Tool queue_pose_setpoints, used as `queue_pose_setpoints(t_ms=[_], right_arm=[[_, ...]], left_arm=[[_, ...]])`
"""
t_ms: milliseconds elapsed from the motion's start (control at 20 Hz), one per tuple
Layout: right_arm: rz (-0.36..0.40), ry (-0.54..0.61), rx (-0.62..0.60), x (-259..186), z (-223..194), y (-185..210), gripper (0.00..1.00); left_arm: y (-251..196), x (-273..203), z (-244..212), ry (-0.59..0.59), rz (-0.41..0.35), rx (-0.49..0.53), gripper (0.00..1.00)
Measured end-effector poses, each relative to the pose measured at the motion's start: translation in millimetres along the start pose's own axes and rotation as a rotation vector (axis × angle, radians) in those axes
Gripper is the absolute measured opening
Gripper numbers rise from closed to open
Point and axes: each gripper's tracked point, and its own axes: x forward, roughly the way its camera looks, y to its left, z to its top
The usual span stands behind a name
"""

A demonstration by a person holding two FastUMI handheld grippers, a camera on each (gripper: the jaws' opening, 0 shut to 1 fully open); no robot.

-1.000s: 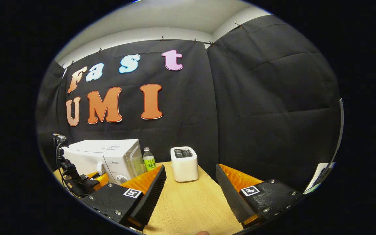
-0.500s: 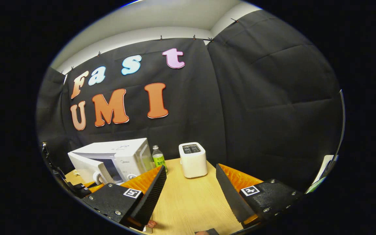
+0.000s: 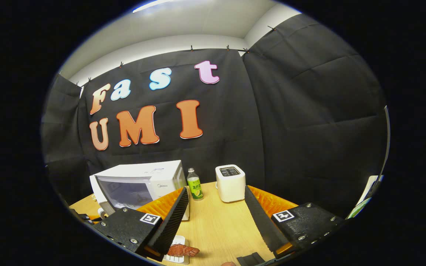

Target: Open the microwave oven with the left hand, put the food in, and close the microwave oven.

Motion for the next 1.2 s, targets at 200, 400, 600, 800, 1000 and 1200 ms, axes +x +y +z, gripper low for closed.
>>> queue_pose_setpoints(t_ms=[200,400,600,800,1000,1200], right_arm=[[0.034,0.017,0.006,-10.4,-7.5,26.8,0.95],[0.058,0.013,0.002,-25.2,-11.2,48.8,0.95],[0.079,0.024,-0.002,-36.7,-23.3,66.6,0.95],[0.078,0.03,-0.03,-37.7,-35.9,75.3,0.95],[0.074,0.025,-0.053,-40.1,-47.3,79.6,0.95],[0.055,0.036,-0.044,-39.5,-65.9,75.7,0.95]], left_arm=[[28.8,-48.4,-0.8,0.001,0.072,-0.013,0.08],[74.8,-110.5,-17.6,0.036,0.232,0.034,0.31],[126.3,-170.0,-32.9,0.055,0.372,0.019,0.8],[165.1,-217.4,-34.2,0.022,0.452,-0.101,0.98],[207.5,-241.9,-19.4,-0.023,0.539,-0.112,0.98],[243.1,-254.9,-2.6,-0.067,0.601,-0.083,0.99]])
